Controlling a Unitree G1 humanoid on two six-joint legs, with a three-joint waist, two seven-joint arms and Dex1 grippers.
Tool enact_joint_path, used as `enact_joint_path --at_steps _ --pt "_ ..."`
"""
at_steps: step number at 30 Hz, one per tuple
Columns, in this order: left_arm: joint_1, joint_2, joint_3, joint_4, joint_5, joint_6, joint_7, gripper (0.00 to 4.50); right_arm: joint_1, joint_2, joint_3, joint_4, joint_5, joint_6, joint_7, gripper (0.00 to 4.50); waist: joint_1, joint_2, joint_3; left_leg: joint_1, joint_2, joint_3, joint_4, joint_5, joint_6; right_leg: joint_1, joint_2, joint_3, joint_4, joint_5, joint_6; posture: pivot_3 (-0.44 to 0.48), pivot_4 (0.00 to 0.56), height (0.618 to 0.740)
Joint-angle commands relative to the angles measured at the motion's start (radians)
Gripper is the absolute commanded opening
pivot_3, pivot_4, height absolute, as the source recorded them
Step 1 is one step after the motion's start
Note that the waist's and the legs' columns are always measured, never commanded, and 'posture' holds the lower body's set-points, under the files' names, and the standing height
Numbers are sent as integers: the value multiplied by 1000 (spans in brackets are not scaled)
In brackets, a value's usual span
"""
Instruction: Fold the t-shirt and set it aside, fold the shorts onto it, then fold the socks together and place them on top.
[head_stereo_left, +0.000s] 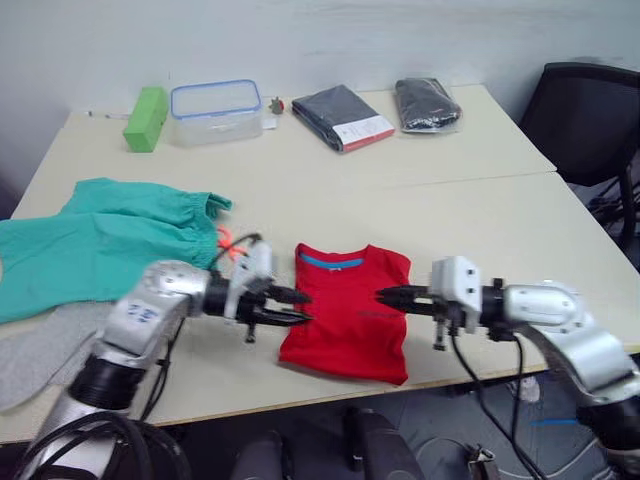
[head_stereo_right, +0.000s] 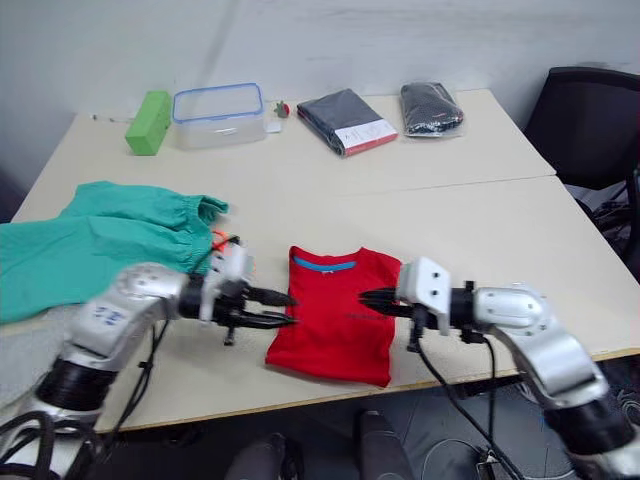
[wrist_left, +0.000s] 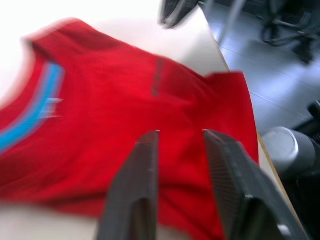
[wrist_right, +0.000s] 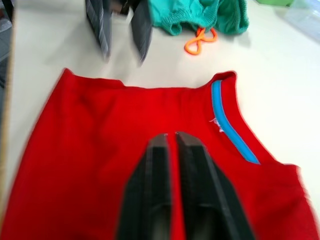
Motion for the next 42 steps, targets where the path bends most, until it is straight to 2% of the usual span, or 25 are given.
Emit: enact_joint_path --at_steps 1,8,14,21,24,26,31,37,42 --pt "-39 -21 -51 54 80 -88 -11 110 -31 37 39 41 -92 -38 -13 0 1 0 0 0 0 0 0 0 0 0 0 0 0 0 0 0 150 740" --pt "-76 -50 -98 167 206 -154 30 48 -41 50 114 174 -306 -83 -51 0 2 0 0 -2 -3 0 0 -1 4 0 -2 0 -1 0 0 0 150 740" --pt "-70 -69 -91 216 232 -181 29 48 -116 85 29 325 -345 -15 -160 0 0 -1 -1 0 -4 0 3 -1 5 2 -5 1 -1 0 0 0 150 740" --pt "-64 -90 -75 241 236 -193 43 48 -195 95 -68 440 -321 31 -202 0 0 -1 -1 1 -3 -2 2 0 7 3 -12 0 2 1 1 0 150 740" --pt "-66 -103 -43 209 202 -160 50 48 -171 119 -126 319 -184 21 -113 0 0 0 -1 1 -3 -2 2 0 7 2 -12 -1 3 3 4 0 150 740" --pt "-80 -111 -8 173 154 -100 47 48 -119 96 -136 176 -95 14 -11 0 1 0 0 1 -3 -2 2 0 7 2 -12 -2 2 9 16 0 150 740" --pt "-111 -113 7 122 116 -39 23 48 9 26 -90 -51 -30 71 103 0 3 0 0 -1 -2 -4 1 -2 7 2 -4 -3 -1 9 16 0 150 740" --pt "-143 -155 -41 137 129 -6 19 48 80 -23 30 -26 -227 11 75 0 2 0 0 -2 -4 -2 1 -3 10 2 -5 -1 -5 9 16 0 150 740" --pt "-205 -190 -106 390 273 -105 101 48 117 -61 71 10 -317 -52 85 0 2 0 0 -2 -4 -2 1 -2 7 2 -4 0 -7 9 15 0 150 740"
